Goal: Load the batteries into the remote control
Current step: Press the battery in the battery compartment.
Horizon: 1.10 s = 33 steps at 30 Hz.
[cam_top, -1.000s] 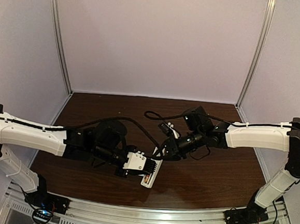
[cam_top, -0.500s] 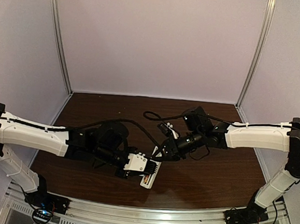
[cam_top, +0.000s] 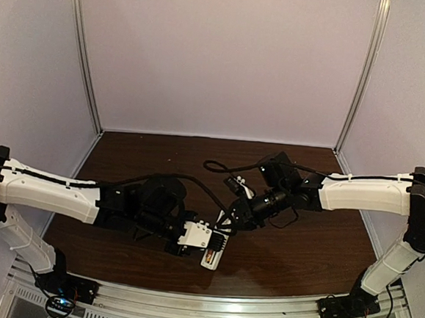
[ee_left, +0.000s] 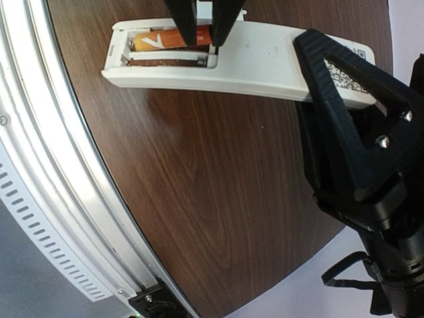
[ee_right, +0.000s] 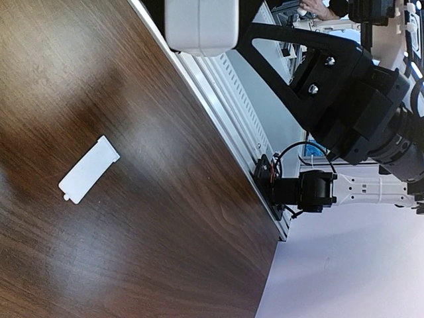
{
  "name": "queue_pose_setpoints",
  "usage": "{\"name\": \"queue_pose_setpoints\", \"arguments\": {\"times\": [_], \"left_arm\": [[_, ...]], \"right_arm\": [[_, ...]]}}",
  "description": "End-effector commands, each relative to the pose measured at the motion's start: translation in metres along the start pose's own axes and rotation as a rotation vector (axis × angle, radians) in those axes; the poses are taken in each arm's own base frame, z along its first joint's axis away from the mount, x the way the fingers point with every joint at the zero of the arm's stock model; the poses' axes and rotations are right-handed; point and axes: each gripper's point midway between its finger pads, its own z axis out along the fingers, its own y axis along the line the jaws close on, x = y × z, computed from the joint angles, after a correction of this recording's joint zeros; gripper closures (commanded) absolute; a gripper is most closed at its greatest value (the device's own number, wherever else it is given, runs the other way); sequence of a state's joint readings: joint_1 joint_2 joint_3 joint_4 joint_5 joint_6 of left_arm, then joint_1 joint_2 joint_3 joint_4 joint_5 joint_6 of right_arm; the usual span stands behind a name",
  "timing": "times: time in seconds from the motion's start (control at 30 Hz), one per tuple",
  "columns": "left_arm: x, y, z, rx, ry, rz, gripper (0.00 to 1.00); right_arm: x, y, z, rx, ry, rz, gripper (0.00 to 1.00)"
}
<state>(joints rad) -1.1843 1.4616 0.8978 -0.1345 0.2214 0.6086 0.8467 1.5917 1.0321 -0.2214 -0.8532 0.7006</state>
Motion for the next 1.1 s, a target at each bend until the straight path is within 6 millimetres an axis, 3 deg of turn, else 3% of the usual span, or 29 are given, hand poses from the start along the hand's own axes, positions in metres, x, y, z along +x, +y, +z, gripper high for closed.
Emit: {"name": "queue_pose_setpoints", "arguments": {"times": [0.0, 1.07], "left_arm": [[0.016, -0.011, 0.01, 0.04, 0.079, 0.009, 0.92], [0.042, -0.054, 0.029, 0.197, 0.176, -0.001, 0.94]], "right_arm": [[-0.013, 0.03, -0.006, -0.066, -0.027, -0.069, 1.0], [-0.03, 0.05, -0.034, -0.094, -0.1, -0.125, 1.0]]}}
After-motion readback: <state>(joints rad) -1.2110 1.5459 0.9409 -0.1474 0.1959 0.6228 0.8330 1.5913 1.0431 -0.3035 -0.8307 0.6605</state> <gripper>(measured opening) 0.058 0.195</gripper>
